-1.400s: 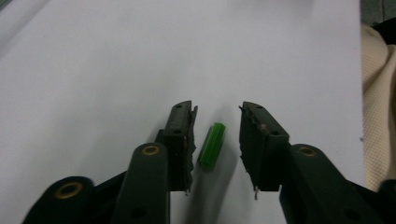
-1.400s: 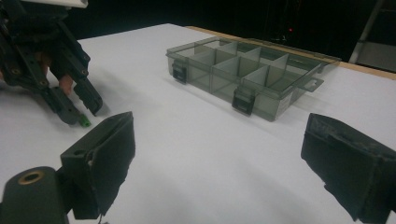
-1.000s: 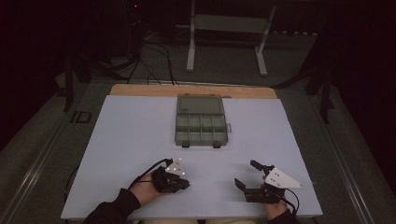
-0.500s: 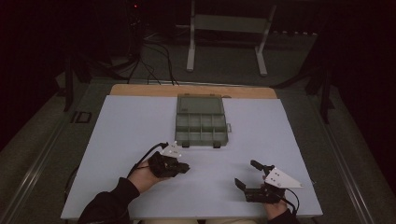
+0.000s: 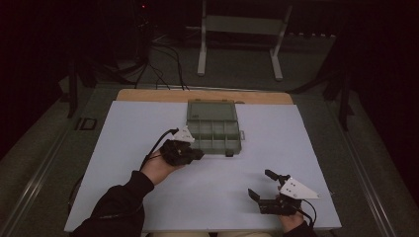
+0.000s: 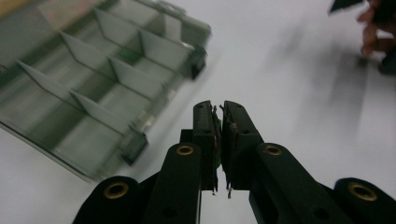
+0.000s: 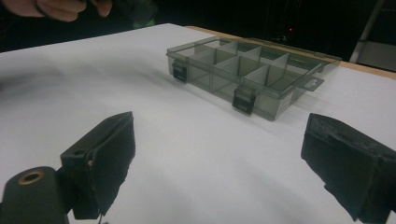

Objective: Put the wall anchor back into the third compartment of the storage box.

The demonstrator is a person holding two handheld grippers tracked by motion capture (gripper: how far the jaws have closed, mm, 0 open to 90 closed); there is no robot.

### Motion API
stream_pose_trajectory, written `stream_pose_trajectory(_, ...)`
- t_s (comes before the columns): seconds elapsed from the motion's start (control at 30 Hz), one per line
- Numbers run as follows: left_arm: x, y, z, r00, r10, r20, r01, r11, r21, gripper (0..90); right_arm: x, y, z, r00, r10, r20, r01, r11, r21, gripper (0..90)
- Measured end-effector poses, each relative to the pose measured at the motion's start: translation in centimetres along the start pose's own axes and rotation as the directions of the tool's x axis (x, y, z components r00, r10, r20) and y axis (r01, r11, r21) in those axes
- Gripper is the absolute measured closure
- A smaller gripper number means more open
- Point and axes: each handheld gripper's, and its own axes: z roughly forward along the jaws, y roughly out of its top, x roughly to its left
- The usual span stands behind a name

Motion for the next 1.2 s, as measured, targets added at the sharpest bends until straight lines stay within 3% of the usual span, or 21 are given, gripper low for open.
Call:
stream_pose_trajectory(0.17, 1.2, 1.7, -0.2, 0.9983, -0.037, -0.045, 0.035, 0.9986, -0.04, 83.2, -0.1, 0.0, 0.0, 1.0, 0.004, 0.002, -0.004, 1.0, -0.002, 9.9)
stream_pose_trajectory(0.33, 2.5, 3.2, 0.1, 0.9955, -0.073, -0.061, 0.068, 0.9946, -0.079, 83.2, -0.1, 0.0, -0.1, 1.0, 0.004, 0.0, -0.004, 1.0, -0.003, 9.9)
stream_pose_trajectory(0.7, 3.8, 5.3, 2.1, 0.9882, -0.111, -0.106, 0.098, 0.9886, -0.114, 83.2, -0.1, 0.0, -0.1, 1.0, 0.003, -0.003, -0.003, 1.0, -0.002, 9.8)
stream_pose_trajectory(1.0, 4.8, 6.9, 4.9, 0.9743, -0.176, -0.141, 0.155, 0.9762, -0.152, 83.2, -0.2, -0.1, -0.1, 0.9999, 0.011, -0.006, -0.011, 1.0, -0.001, 9.8)
stream_pose_trajectory(1.2, 5.1, 7.3, 6.8, 0.9657, -0.221, -0.137, 0.195, 0.9641, -0.18, 83.1, -0.2, -0.1, -0.1, 0.9999, 0.011, -0.006, -0.011, 1.0, -0.003, 9.9)
